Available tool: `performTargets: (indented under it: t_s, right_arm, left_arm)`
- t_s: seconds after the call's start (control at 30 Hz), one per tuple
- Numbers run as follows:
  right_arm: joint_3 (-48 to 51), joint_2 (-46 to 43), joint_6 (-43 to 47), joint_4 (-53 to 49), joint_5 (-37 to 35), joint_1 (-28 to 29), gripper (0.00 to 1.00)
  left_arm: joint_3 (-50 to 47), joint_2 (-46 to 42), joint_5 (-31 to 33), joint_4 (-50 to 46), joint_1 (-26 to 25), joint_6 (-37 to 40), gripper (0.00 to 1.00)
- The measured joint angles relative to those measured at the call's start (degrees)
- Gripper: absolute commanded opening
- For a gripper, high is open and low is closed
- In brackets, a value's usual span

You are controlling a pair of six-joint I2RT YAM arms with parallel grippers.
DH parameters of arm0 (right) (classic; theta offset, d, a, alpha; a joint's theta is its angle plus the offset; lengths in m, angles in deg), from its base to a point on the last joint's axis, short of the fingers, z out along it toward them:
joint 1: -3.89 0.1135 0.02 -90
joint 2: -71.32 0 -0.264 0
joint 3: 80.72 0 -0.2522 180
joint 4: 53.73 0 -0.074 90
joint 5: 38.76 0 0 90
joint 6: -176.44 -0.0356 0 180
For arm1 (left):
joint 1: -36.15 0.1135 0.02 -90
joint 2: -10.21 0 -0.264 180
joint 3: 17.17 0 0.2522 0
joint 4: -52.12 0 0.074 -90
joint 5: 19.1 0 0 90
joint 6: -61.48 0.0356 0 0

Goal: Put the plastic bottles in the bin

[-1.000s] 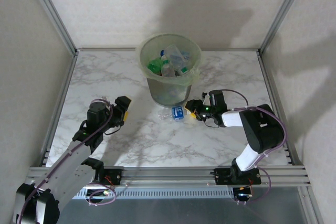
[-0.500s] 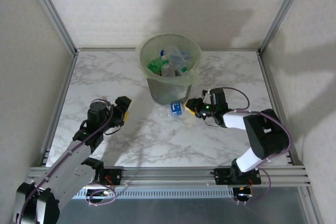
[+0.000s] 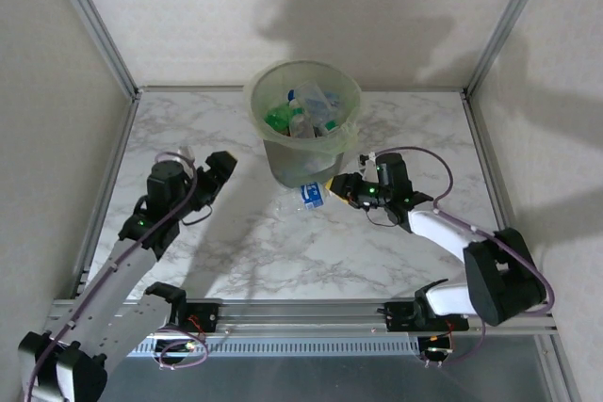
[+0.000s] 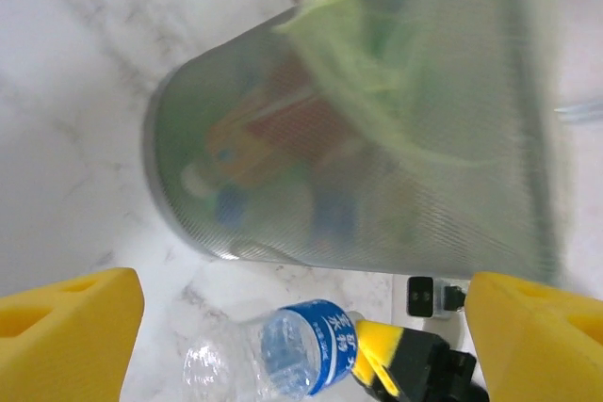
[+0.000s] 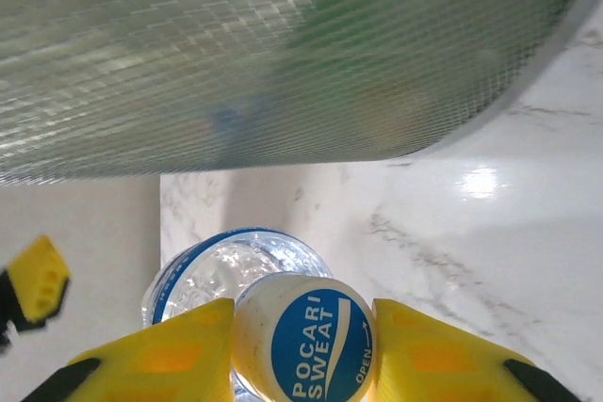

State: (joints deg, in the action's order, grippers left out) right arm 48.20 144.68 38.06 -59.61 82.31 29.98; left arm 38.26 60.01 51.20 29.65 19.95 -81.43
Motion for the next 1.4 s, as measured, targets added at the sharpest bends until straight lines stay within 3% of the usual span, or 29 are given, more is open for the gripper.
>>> performTargets:
  t_s: [0.17,0.4,0.67,0.9,1.13,1.4]
  right_arm:
    - [-4.50,-6.75,2.10,-7.23,-0.48,0.76,0.28]
    - [-14.84,-11.06,4.57,-15.89,-1.51,1.55,0.28]
    - [-28.89,-11.43,4.22,-19.52,-7.28,1.55,0.31]
    - [-39.91,-4.81,4.04,-14.56,-18.91,2.91,0.31]
    - [-40.83,4.00,7.02,-9.68,-31.12,4.81,0.30]
    - [-44.59,10.95,13.33,-8.02,-42.80,11.85,0.31]
  left_arm:
    - [4.31,2.23,0.33,-2.82,-4.13,6.62,0.88]
    - [5.75,2.49,-1.25,-3.65,-7.34,9.16,0.89]
    - [6.88,-3.96,6.21,-3.93,-7.39,7.65,0.95]
    - [6.32,-4.59,8.48,-2.08,-7.39,3.58,0.93]
    - [4.00,-2.10,10.34,-2.32,-7.34,0.90,0.92]
    - [1.46,1.11,10.75,-2.69,-5.99,-1.18,0.92]
